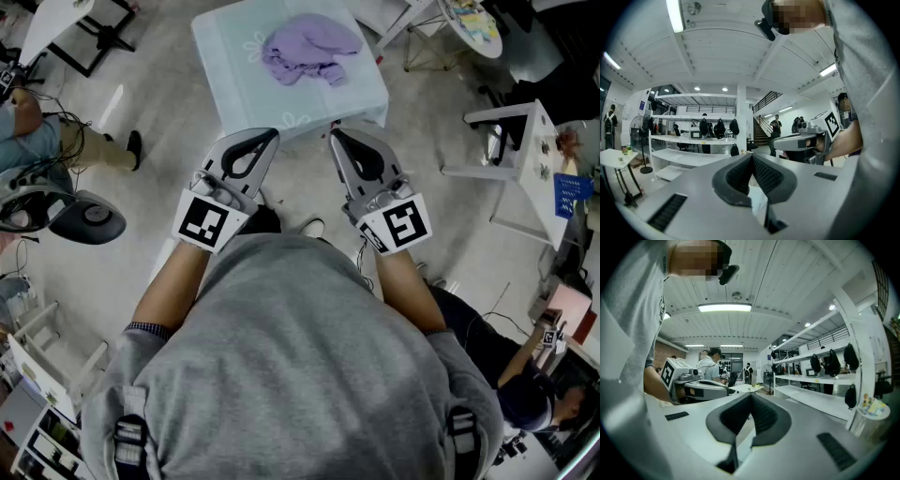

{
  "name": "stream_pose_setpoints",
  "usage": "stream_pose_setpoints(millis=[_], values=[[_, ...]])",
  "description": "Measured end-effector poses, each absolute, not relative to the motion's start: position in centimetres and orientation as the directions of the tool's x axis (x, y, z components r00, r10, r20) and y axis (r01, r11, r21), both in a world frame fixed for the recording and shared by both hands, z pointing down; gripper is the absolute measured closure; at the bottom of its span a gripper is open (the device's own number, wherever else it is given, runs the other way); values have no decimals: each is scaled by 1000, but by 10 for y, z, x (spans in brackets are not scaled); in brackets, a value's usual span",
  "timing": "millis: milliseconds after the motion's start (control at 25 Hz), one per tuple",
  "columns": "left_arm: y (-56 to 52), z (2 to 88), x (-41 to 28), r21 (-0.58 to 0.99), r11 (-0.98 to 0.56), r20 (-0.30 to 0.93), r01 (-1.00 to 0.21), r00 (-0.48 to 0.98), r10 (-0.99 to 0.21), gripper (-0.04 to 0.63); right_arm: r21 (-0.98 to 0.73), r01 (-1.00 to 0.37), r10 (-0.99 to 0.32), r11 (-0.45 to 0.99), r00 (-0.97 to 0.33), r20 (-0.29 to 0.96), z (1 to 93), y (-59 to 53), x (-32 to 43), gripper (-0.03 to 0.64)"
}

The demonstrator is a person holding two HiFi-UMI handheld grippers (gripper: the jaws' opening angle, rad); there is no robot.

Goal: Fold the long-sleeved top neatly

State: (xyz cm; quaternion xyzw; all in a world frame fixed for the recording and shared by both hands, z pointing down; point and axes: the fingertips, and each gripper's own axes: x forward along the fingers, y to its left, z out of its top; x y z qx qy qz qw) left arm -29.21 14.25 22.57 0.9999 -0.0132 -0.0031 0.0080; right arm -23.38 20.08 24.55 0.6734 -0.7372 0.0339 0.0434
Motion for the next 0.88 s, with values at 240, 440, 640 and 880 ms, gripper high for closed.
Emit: stream_pose_setpoints(millis=[240,440,640,880], values=[[167,228,-298,14,-999,8,-40,999,-40,578,1,-996,-990,84,-83,113,245,236,-239,609],[183,226,-296,2,-1000,7,-30,1000,-30,578,-24,-997,-993,69,-71,95,245,257,-233,609],[189,233,-296,21,-1000,49,-21,999,-20,578,-23,-998,-994,55,-57,92,246,262,-229,609],[190,235,-289,34,-999,57,-1,998,1,578,-10,-998,-993,58,-59,105,249,256,-226,609]])
